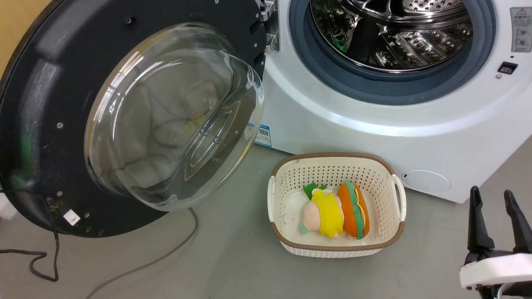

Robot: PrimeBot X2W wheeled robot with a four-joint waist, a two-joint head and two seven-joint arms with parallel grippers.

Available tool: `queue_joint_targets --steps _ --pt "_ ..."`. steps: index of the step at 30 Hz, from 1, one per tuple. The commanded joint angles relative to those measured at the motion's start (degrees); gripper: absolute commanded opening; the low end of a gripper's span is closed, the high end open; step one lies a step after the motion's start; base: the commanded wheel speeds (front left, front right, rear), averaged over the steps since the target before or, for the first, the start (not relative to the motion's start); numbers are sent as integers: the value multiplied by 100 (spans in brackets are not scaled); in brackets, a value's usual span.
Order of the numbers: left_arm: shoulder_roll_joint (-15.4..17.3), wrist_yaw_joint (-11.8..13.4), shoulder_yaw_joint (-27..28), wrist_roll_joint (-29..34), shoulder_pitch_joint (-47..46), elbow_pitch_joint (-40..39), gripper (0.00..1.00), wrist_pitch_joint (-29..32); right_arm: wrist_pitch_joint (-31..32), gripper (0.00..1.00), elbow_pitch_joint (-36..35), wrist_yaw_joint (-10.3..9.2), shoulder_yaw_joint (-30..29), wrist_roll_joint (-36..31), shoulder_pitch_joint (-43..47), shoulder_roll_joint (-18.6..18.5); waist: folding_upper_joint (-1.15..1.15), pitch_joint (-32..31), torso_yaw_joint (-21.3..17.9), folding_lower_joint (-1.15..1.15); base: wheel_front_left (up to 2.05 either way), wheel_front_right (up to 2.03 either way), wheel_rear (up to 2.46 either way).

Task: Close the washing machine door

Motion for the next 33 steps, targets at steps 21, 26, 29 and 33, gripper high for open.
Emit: queue_joint_targets --steps 21,26,29,33 --pt "19 -249 -968 -2392 1633 -2125 0 1803 -301 100 127 4 -472 358 -180 22 0 97 389 0 0 0 0" --pt "-172 -281 -1664 -2886 1963 -2815 0 2074 -361 100 156 4 -563 378 -184 23 0 77 509 0 0 0 0" --pt "-358 -300 -2076 -3228 2016 -3098 0 2153 -397 100 166 4 -584 384 -208 23 0 77 533 0 0 0 0" --pt "-692 -314 -2676 -3477 2036 -3375 0 2054 -424 100 112 5 -383 260 -220 24 0 101 381 0 0 0 0"
